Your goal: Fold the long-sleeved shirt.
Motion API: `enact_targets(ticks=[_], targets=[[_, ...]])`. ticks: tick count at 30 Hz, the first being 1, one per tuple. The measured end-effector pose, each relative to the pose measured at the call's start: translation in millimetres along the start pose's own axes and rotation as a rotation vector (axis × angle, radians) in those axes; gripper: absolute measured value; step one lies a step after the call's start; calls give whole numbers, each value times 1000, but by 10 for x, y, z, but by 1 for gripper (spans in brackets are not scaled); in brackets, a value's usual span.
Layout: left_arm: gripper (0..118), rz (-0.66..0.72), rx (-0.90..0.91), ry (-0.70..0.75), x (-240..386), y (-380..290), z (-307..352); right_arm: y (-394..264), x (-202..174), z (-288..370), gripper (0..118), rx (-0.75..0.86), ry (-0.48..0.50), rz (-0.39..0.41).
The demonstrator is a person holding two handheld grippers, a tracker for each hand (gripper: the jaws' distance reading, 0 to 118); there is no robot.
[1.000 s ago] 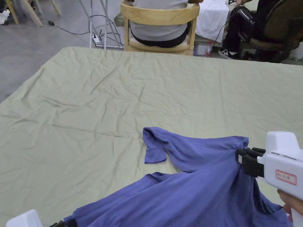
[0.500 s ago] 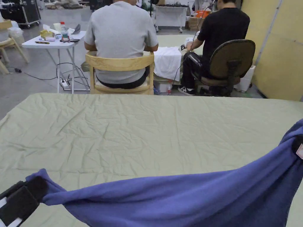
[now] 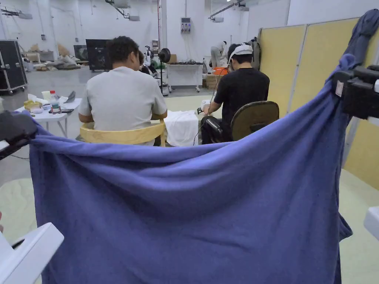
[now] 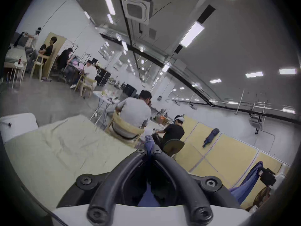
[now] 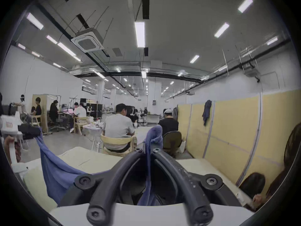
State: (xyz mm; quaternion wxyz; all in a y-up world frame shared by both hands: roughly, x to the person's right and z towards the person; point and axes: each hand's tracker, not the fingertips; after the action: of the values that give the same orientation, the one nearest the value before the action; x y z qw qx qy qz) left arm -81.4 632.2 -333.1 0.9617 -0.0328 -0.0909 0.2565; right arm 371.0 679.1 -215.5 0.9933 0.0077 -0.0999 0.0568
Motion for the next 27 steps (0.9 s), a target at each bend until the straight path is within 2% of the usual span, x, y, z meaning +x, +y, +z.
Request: enact_targets(ticks=[7,9,15,17,19,23,27], targets=[[1,-43,-11,-16,373,812,-703,769,50,-1054,7,-39,-74,81],[1,-93,3,11,464,1013,-897,968,59,-1334,7,-40,-79,78],[1,-81,-23,65,468,1526,-1678,1465,57,-2222,7,-82,-87,10],[1,-109,-26,65,455,1612,-1913,1578,-16,-2421,7,-93,-88,12],[1,-66,-50,31,366,1664,-2127,1662,-76,-2632,7,-94,-95,19],[1,-84,-41,95,376,1750,-2491,1762,-185,-3028,7,-102,-107,26],[1,-162,-13,133,414,1747,-2779,1648,-293,-3249,7,-124,-122,33]])
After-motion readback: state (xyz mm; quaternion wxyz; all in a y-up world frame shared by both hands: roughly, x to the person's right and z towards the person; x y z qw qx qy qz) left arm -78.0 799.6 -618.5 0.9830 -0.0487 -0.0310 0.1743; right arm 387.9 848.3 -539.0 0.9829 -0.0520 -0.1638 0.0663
